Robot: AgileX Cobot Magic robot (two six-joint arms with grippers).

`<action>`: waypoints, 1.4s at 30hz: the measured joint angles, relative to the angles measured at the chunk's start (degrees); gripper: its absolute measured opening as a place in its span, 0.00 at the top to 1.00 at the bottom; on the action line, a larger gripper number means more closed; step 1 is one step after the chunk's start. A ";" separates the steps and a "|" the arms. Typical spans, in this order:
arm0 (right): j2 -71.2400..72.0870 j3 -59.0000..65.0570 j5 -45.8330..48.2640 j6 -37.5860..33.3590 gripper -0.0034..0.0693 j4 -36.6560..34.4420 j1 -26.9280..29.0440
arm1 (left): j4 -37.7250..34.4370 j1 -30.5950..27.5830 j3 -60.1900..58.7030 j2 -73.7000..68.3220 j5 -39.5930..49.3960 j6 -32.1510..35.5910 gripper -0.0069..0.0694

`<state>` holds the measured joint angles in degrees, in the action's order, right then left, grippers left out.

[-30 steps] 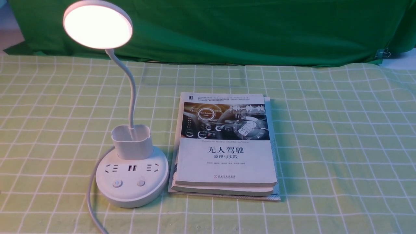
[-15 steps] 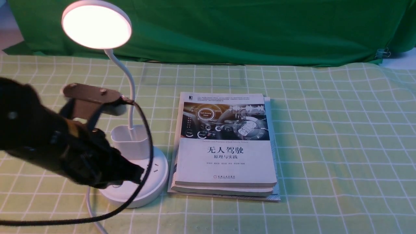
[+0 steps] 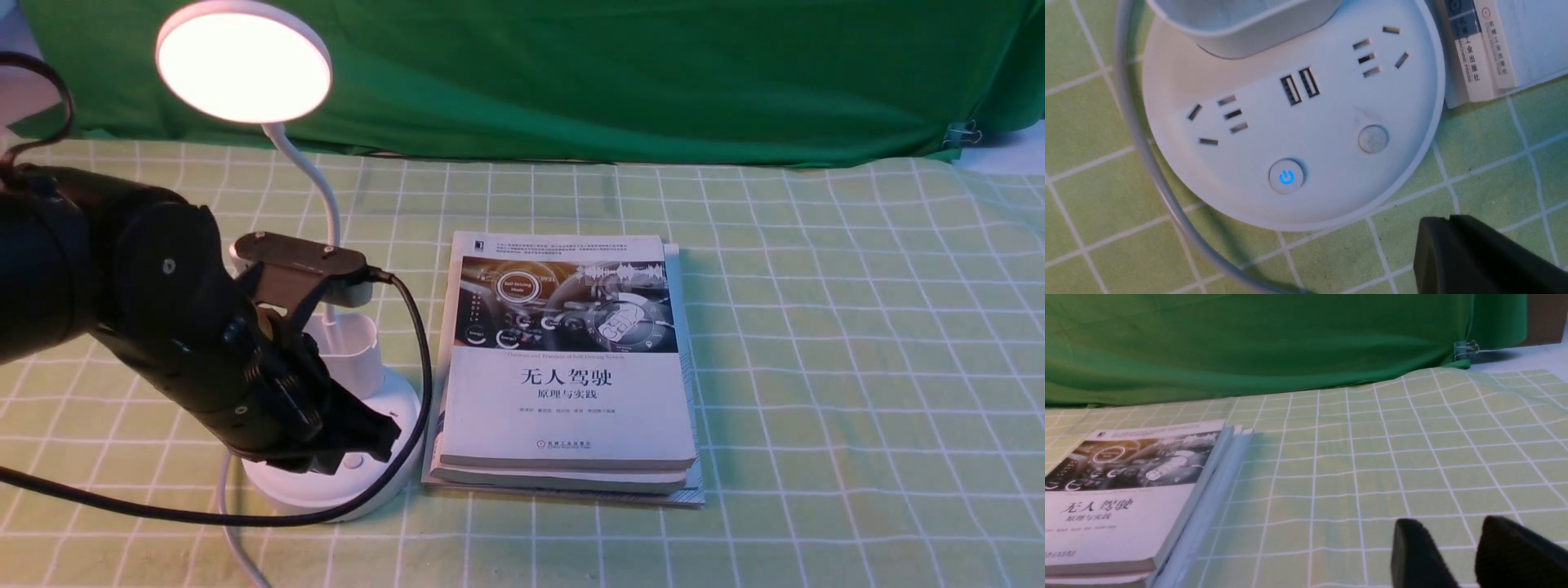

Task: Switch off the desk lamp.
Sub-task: Use the left arm to press the button switch on the lamp holder

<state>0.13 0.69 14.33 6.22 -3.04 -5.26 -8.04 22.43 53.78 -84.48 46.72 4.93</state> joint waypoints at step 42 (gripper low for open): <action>0.00 0.00 -0.07 -0.01 0.63 0.00 0.00 | 0.03 -0.75 4.85 -8.76 -0.54 0.62 0.91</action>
<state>0.13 0.69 14.26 6.20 -3.04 -5.26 -8.01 21.69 58.63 -93.24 46.18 5.56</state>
